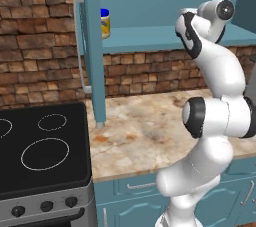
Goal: Collect the turmeric, mayonnaise, and shaker from the cabinet and place them next to the stove.
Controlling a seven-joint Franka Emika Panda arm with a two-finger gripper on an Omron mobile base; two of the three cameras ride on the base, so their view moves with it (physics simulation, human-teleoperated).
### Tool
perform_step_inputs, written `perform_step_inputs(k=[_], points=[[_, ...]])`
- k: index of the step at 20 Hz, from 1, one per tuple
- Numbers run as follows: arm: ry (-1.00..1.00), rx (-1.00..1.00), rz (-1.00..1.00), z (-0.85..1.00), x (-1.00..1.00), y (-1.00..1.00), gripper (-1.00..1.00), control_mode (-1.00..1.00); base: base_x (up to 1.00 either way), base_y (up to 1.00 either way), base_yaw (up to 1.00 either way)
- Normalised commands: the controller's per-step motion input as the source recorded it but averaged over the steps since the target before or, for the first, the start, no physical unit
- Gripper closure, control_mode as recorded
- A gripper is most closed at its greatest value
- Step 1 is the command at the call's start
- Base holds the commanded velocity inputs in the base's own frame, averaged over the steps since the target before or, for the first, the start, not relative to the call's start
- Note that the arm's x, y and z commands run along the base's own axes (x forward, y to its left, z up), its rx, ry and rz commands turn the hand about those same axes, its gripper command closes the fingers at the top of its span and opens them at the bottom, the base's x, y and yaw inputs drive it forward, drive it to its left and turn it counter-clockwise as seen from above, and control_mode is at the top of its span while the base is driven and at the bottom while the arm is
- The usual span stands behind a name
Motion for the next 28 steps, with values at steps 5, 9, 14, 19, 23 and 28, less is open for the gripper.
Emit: perform_step_inputs(k=[5,9,14,19,23,28], points=[[0.0,-0.03,0.0,0.0,0.18,0.08,-1.0,-1.0,0.0,0.0,0.0],[0.0,-0.03,0.0,-0.06,0.15,0.0,-1.0,-1.0,0.0,0.0,0.0],[0.0,-0.04,0.0,-0.17,0.21,0.03,-1.0,-1.0,0.0,0.0,0.0],[0.01,-0.04,0.0,-0.13,0.23,0.04,-1.0,-1.0,0.0,0.0,0.0],[0.01,-0.01,0.0,-0.03,0.26,0.02,1.0,-1.0,0.0,0.0,0.0],[0.0,0.0,0.0,0.0,0.09,-0.01,1.0,-1.0,0.0,0.0,0.0]])
